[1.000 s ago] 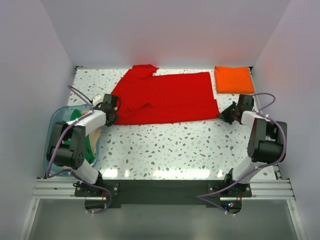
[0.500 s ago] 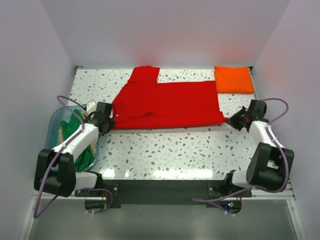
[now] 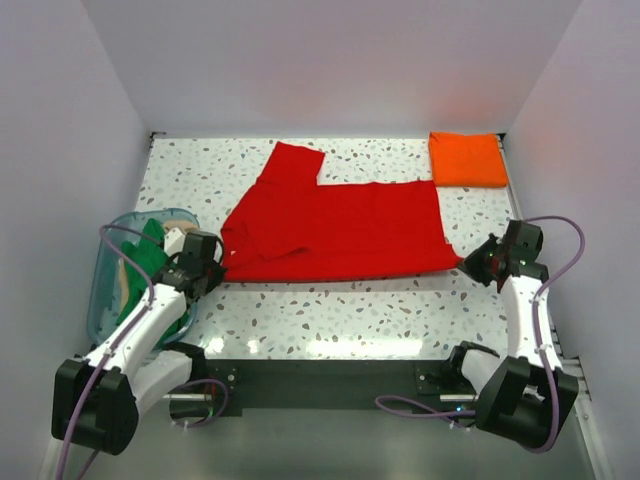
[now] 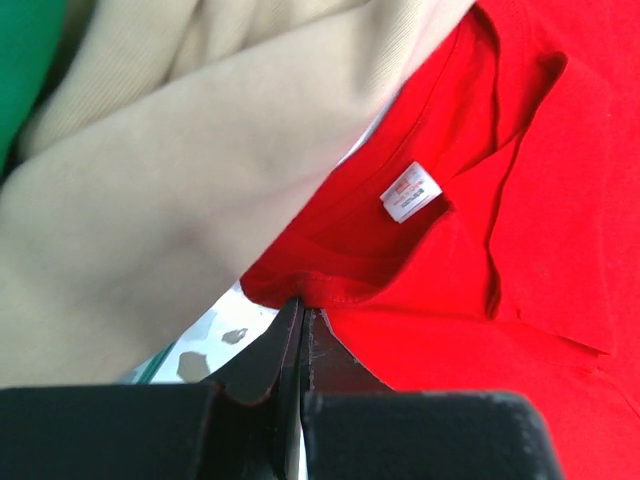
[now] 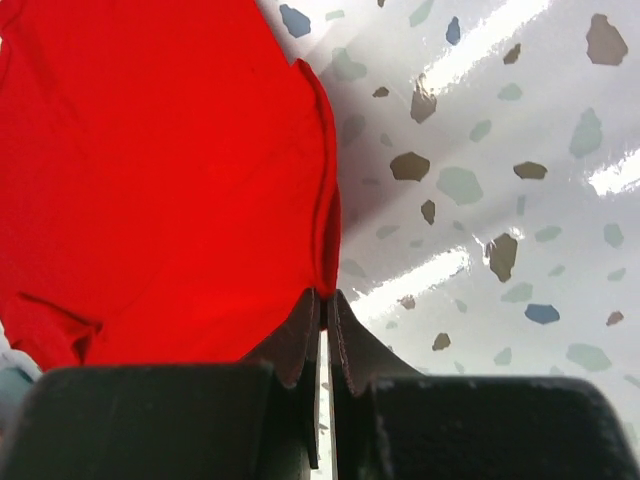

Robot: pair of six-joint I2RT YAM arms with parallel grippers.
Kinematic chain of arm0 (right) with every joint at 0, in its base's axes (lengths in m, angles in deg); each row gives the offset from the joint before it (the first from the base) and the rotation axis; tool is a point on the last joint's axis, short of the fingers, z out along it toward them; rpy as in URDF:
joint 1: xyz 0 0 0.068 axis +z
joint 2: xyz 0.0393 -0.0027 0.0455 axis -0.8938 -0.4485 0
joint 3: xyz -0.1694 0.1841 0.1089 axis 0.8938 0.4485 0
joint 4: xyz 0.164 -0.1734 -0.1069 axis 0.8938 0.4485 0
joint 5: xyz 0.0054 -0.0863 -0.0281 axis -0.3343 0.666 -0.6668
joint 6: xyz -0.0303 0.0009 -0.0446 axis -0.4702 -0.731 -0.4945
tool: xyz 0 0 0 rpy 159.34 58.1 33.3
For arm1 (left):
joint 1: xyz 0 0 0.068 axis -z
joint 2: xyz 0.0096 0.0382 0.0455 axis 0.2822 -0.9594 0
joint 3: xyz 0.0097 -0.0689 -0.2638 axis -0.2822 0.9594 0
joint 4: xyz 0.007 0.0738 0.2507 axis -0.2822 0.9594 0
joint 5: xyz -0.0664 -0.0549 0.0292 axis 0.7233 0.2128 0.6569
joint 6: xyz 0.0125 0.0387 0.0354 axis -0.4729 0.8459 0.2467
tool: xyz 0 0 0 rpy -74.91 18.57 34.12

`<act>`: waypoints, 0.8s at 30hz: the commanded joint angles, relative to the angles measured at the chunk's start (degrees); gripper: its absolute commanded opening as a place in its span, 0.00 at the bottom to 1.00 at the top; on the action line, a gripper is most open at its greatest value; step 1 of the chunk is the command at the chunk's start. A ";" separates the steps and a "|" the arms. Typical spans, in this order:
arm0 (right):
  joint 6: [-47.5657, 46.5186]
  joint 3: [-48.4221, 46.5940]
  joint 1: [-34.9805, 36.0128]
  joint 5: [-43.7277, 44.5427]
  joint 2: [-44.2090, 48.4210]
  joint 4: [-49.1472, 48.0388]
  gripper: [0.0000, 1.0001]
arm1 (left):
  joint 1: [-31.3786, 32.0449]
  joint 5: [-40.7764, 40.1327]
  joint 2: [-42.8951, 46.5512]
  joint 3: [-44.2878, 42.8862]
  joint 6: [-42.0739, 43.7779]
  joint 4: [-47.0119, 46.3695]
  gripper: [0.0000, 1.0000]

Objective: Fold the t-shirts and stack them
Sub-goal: Fold the tshirt

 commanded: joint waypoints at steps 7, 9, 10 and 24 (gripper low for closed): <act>-3.41 -0.81 -0.60 3.94 4.78 7.44 0.46 | 0.21 0.37 5.62 -0.46 2.38 4.00 0.50; -5.16 -1.60 -0.60 2.81 2.94 6.65 0.48 | 0.21 1.07 6.67 -2.91 4.67 1.98 0.58; -5.96 -2.65 -0.60 1.06 1.45 6.04 0.53 | 0.21 1.07 6.59 -4.23 7.38 1.45 0.60; -7.46 -22.95 15.84 6.23 -26.31 -9.87 0.64 | 0.12 8.10 -34.34 -38.21 27.18 -18.59 0.66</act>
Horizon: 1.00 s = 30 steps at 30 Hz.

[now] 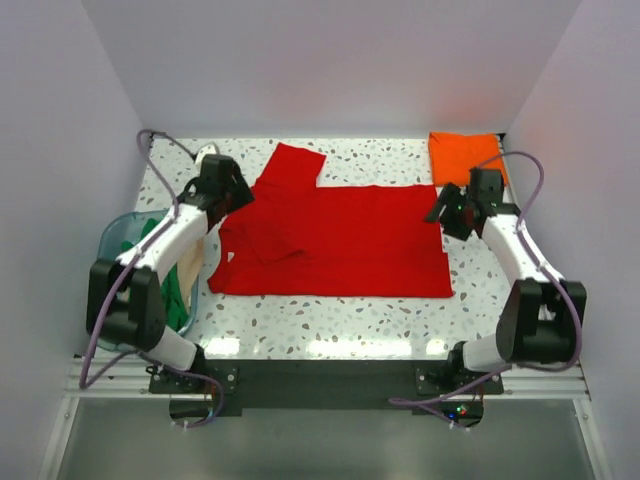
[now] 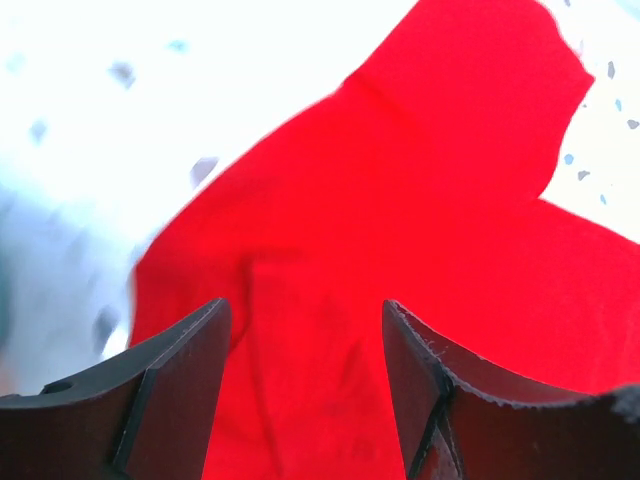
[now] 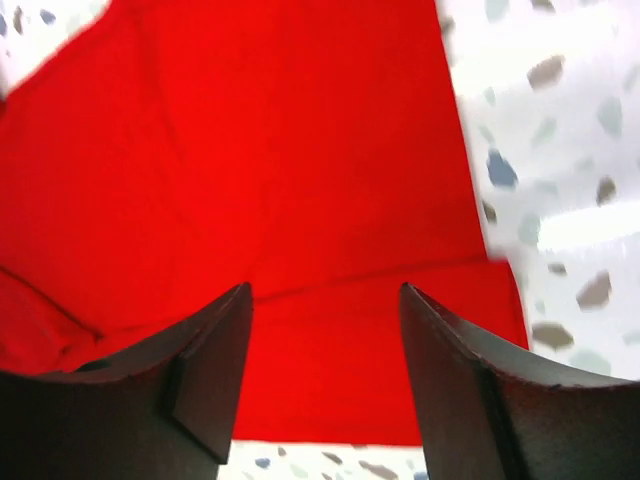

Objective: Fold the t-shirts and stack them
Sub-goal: Fold the tshirt

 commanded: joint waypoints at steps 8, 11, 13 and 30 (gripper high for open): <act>-1.34 -16.70 1.51 1.15 -19.64 -13.91 0.60 | -0.40 7.06 -33.15 -35.77 18.36 -9.58 0.66; -1.07 -20.04 1.51 0.54 -23.60 -16.02 0.59 | -0.75 8.57 -41.68 -45.01 20.65 -9.06 0.66; -1.07 -22.67 1.51 0.28 -25.19 -17.08 0.59 | -0.93 9.01 -45.57 -48.81 21.71 -9.23 0.65; -1.95 -23.82 1.51 -1.31 -30.73 -24.11 0.57 | -2.34 13.49 -63.17 -57.79 21.89 -26.89 0.65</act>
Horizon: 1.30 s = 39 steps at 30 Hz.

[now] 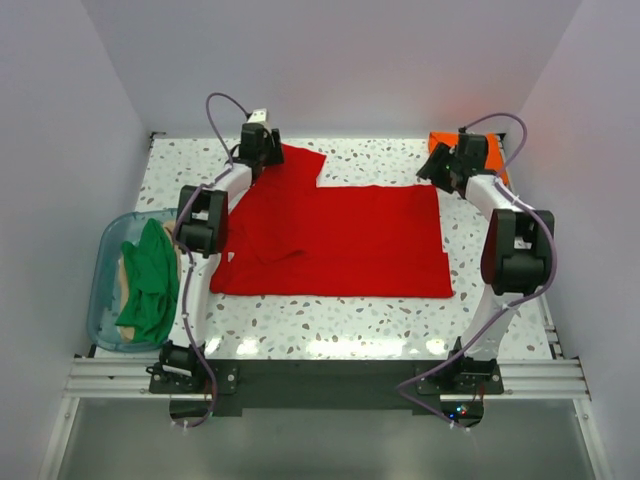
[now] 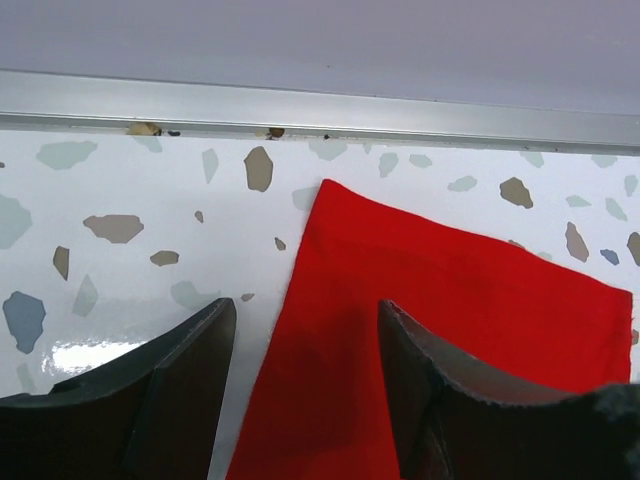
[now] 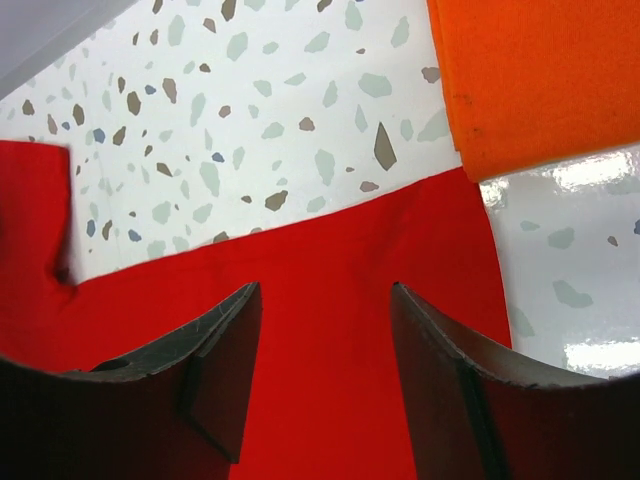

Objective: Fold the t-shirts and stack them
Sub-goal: Fold the tshirt

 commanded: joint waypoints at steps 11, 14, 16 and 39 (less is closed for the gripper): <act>-2.19 -1.88 0.15 -0.35 -2.81 -1.77 0.57 | -0.28 6.31 -0.83 0.05 -0.83 -6.20 0.29; -2.90 -2.76 0.24 0.79 -3.34 -0.98 0.57 | -0.28 6.57 0.22 0.67 -0.92 -6.46 0.20; -3.16 -3.46 0.15 1.41 -4.21 0.24 0.57 | -0.28 6.48 1.36 1.11 -0.74 -7.08 0.16; -6.86 -15.33 -0.73 10.73 -17.05 9.92 0.50 | -2.57 11.23 8.48 7.00 -4.61 -15.25 0.00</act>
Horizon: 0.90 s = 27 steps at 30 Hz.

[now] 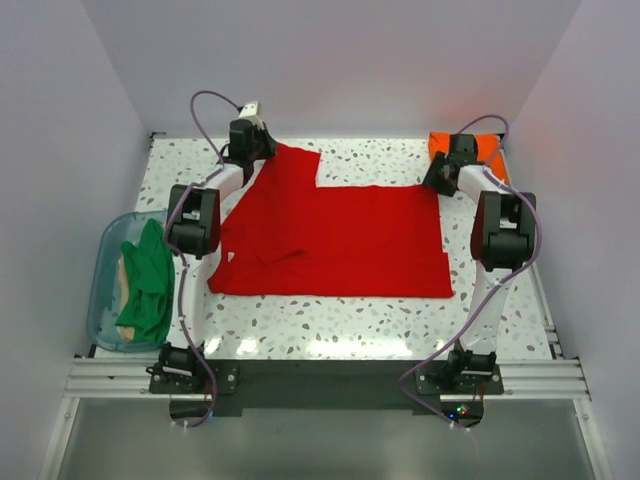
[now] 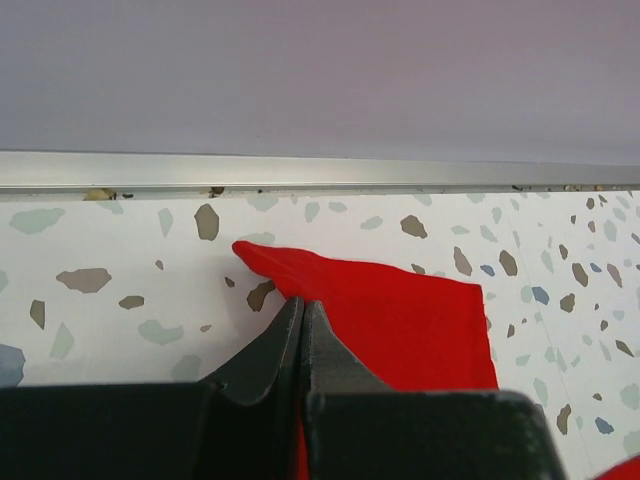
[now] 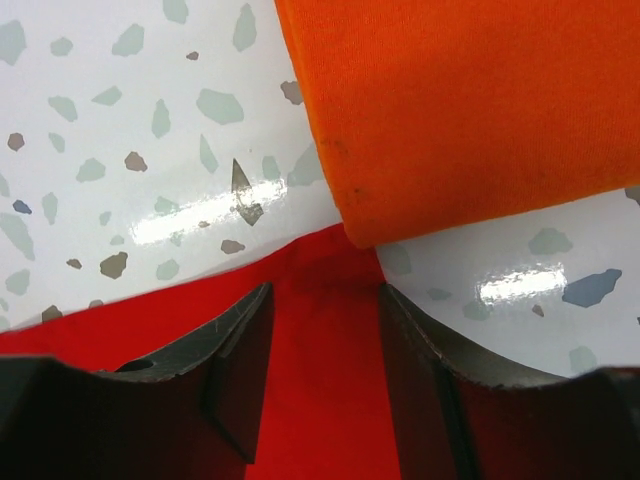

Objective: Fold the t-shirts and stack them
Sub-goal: Fold the tshirt

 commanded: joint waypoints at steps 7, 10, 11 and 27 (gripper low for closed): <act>-1.39 -2.42 -0.12 5.39 -1.23 0.83 0.49 | -0.69 2.10 3.98 0.62 -1.29 -4.90 0.00; -1.74 -2.76 -0.12 6.18 -1.40 0.48 0.49 | -0.69 2.36 3.89 0.53 -1.55 -5.07 0.00; -1.83 -3.38 -0.12 5.92 -1.92 0.65 0.48 | -0.69 2.45 3.89 0.53 -1.64 -5.07 0.00; -2.80 -5.49 2.26 7.32 -4.21 2.67 0.30 | -0.78 3.24 4.42 1.32 -2.61 -5.42 0.00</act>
